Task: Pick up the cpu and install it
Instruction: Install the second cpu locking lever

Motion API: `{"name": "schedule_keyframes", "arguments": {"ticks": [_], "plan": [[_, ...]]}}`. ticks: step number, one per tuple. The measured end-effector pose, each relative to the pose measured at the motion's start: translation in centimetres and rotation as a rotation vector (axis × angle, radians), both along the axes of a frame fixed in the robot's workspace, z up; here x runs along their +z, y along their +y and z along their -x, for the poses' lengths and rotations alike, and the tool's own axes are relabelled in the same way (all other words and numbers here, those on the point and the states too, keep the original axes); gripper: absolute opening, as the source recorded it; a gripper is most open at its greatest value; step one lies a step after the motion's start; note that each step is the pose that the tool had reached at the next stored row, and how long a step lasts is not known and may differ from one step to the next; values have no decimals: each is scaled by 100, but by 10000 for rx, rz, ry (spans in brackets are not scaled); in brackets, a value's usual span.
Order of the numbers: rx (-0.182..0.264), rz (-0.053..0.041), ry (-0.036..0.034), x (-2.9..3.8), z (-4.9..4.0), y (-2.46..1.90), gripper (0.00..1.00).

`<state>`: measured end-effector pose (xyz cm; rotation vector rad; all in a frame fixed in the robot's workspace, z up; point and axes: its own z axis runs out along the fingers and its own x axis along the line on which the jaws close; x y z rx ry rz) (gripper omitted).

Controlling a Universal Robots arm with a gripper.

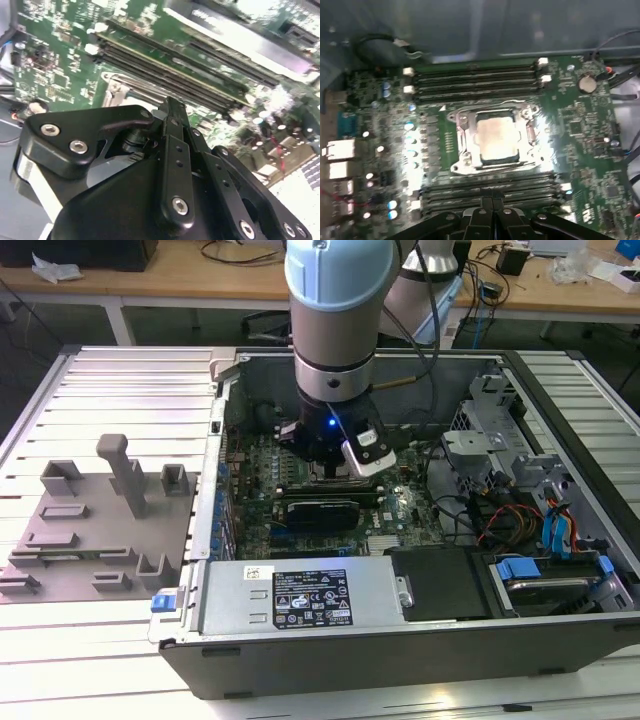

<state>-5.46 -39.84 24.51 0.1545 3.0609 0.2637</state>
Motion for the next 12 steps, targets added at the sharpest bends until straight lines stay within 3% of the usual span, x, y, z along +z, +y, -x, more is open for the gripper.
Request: {"name": "schedule_keyframes", "arguments": {"ticks": [2,9,12], "plan": [[-2,3,-2,-1,-36,80,11],[1,53,-1,-1,-114,301,11],[-2,123,1,-1,-172,364,11]]}}
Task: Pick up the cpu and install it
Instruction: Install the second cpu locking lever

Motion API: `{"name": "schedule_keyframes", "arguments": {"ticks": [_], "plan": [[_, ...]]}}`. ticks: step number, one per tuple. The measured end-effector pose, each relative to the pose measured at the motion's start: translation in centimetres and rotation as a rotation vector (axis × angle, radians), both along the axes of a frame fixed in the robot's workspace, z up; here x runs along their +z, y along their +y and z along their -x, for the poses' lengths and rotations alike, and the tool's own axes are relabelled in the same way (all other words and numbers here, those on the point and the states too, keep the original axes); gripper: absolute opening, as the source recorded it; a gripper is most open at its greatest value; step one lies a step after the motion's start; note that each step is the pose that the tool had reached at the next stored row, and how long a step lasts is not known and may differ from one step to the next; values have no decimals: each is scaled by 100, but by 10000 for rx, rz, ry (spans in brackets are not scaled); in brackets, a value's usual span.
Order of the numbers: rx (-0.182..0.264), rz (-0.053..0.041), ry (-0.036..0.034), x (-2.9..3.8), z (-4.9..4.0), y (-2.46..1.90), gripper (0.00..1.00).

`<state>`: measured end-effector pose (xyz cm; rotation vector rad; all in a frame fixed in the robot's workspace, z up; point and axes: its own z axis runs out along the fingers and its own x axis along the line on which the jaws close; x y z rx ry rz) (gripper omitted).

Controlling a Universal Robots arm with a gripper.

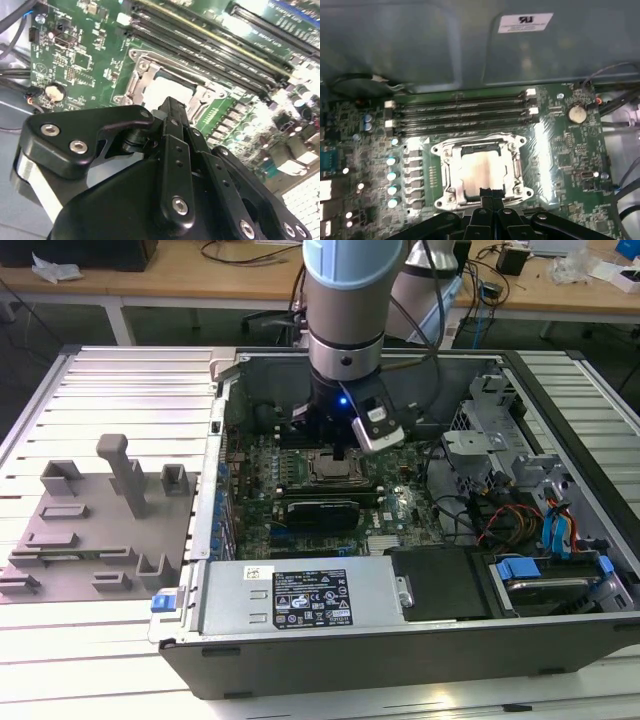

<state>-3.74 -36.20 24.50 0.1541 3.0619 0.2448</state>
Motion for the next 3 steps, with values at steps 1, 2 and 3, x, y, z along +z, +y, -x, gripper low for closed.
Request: {"name": "schedule_keyframes", "arguments": {"ticks": [1,2,3], "plan": [[3,3,0,0,-5,10,11],[2,3,-1,0,-5,10,11],[2,3,-1,0,-4,10,11]]}}
